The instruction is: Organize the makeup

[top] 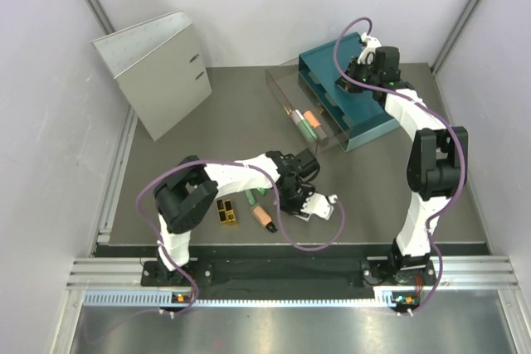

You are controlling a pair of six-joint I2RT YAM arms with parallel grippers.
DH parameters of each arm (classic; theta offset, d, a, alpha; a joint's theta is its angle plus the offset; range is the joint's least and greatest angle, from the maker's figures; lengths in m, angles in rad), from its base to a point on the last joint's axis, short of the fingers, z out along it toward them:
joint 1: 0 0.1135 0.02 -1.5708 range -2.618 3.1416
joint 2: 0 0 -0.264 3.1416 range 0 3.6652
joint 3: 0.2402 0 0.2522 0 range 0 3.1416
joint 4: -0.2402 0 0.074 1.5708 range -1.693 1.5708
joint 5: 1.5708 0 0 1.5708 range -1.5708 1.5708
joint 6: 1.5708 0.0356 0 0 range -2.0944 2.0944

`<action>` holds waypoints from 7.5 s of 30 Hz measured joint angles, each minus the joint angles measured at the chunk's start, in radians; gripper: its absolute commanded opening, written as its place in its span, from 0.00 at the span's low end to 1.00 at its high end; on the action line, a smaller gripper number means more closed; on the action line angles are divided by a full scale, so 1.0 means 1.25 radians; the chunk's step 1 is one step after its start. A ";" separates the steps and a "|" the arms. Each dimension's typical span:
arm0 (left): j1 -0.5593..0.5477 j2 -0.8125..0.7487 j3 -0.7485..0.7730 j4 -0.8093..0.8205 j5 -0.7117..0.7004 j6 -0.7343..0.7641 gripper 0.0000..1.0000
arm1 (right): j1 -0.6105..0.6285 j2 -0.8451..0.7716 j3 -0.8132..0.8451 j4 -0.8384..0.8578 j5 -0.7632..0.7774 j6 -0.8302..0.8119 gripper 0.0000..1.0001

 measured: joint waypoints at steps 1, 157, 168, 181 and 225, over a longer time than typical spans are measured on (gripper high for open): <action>0.000 0.000 0.008 0.000 -0.012 -0.008 0.00 | 0.000 0.000 0.000 0.000 0.000 0.000 0.00; 0.147 -0.196 -0.269 0.036 0.093 0.176 0.00 | -0.026 0.050 0.048 -0.012 -0.113 0.046 0.00; 0.147 -0.189 -0.206 0.035 0.068 0.144 0.00 | -0.026 0.063 0.065 -0.019 -0.129 0.048 0.00; 0.164 -0.196 0.042 0.210 0.024 0.019 0.00 | -0.026 0.075 0.085 -0.035 -0.140 0.048 0.00; 0.369 0.196 0.403 0.655 -0.056 0.030 0.86 | -0.041 0.107 0.127 -0.057 -0.185 0.068 0.00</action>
